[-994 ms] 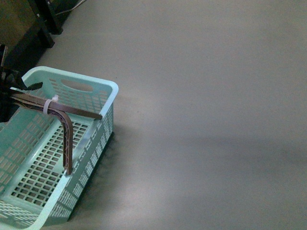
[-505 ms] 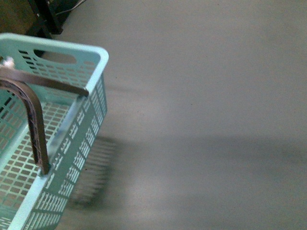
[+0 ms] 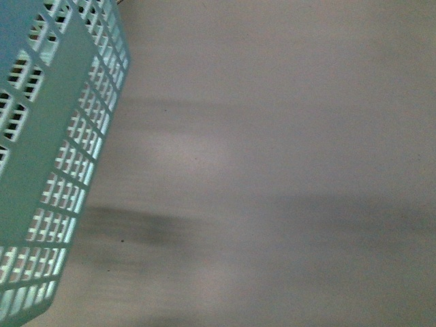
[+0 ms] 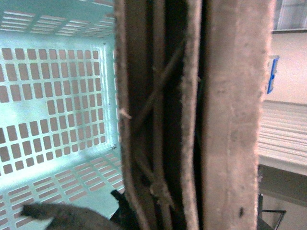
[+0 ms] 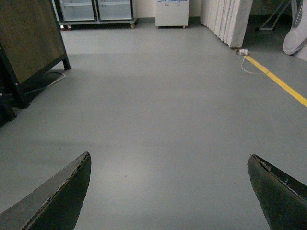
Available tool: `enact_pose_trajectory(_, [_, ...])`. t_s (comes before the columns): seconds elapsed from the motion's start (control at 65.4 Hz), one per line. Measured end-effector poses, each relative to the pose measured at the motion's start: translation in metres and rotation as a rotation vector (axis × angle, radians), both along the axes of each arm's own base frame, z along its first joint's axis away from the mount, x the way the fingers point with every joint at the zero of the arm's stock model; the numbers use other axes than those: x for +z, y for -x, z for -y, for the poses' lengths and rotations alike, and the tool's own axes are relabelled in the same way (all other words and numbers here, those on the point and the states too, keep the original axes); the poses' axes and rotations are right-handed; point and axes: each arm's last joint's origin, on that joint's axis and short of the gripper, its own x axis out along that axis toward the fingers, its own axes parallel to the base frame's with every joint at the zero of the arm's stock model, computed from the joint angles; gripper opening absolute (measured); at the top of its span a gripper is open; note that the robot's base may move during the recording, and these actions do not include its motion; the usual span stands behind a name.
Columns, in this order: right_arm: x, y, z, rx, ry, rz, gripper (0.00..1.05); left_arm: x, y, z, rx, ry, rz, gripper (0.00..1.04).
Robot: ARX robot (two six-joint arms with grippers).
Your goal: Pick lemon and mango into basket
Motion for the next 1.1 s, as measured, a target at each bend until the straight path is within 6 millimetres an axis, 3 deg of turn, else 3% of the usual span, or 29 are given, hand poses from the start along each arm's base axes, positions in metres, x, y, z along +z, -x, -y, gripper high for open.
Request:
enact_pose_trajectory(0.229, [0.0,0.0,0.0,0.0,0.0,0.0,0.96,0.028,0.018,0.002,-0.019,0.017,0.096,0.15])
enact_pose_trajectory(1.101, [0.0,0.0,0.0,0.0,0.0,0.0,0.96,0.027,0.017,0.002,-0.016,0.034,0.088,0.15])
